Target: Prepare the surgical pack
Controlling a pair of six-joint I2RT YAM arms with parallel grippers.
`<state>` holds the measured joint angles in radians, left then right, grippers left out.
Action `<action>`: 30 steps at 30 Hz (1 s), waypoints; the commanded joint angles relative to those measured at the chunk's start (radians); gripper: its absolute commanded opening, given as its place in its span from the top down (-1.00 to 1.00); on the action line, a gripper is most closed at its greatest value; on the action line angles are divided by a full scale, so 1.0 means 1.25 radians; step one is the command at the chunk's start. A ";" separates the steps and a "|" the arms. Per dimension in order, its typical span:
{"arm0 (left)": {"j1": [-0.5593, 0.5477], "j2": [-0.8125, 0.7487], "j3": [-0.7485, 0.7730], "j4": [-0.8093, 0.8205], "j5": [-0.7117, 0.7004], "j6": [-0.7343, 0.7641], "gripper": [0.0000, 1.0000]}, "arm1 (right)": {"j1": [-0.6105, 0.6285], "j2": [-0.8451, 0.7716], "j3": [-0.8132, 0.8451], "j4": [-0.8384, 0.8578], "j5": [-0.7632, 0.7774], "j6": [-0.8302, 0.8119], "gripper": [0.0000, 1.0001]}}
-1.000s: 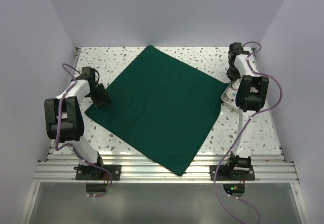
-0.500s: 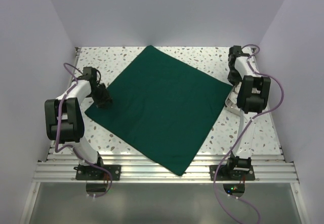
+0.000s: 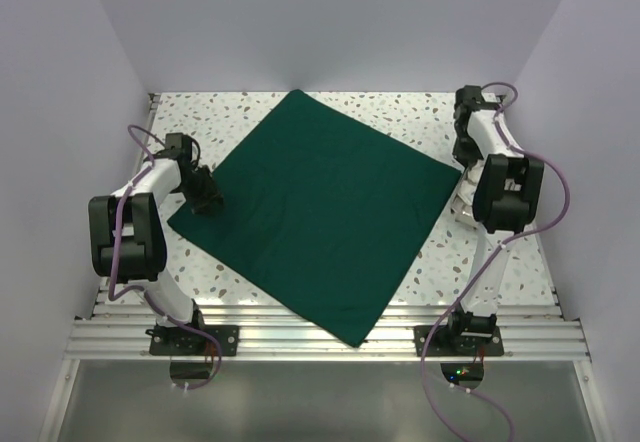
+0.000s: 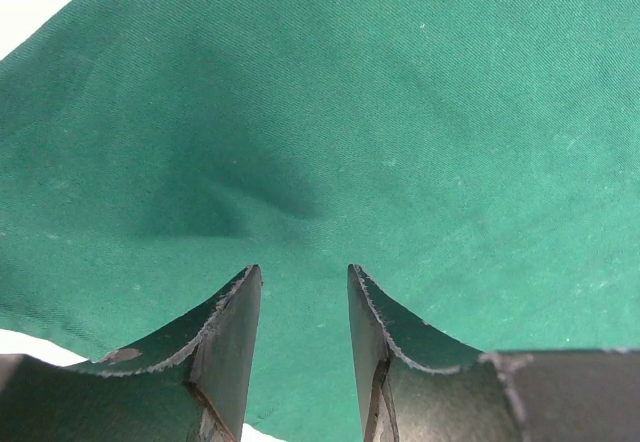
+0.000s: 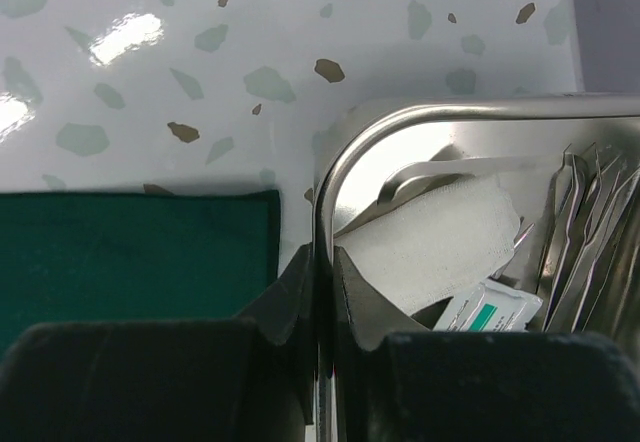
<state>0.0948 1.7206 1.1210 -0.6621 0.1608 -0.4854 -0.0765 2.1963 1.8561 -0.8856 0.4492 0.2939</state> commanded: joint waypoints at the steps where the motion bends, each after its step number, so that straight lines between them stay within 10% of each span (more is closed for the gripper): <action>1: -0.006 -0.018 -0.002 0.012 0.010 0.019 0.12 | 0.045 -0.080 0.029 -0.049 0.010 -0.040 1.00; 30: -0.003 -0.083 -0.025 -0.025 0.000 0.014 0.10 | 0.721 0.112 0.214 -0.087 -0.225 -0.099 1.00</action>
<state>0.0948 1.6638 1.0992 -0.6800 0.1558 -0.4850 0.8196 2.3672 2.1212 -0.9794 0.1772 0.2073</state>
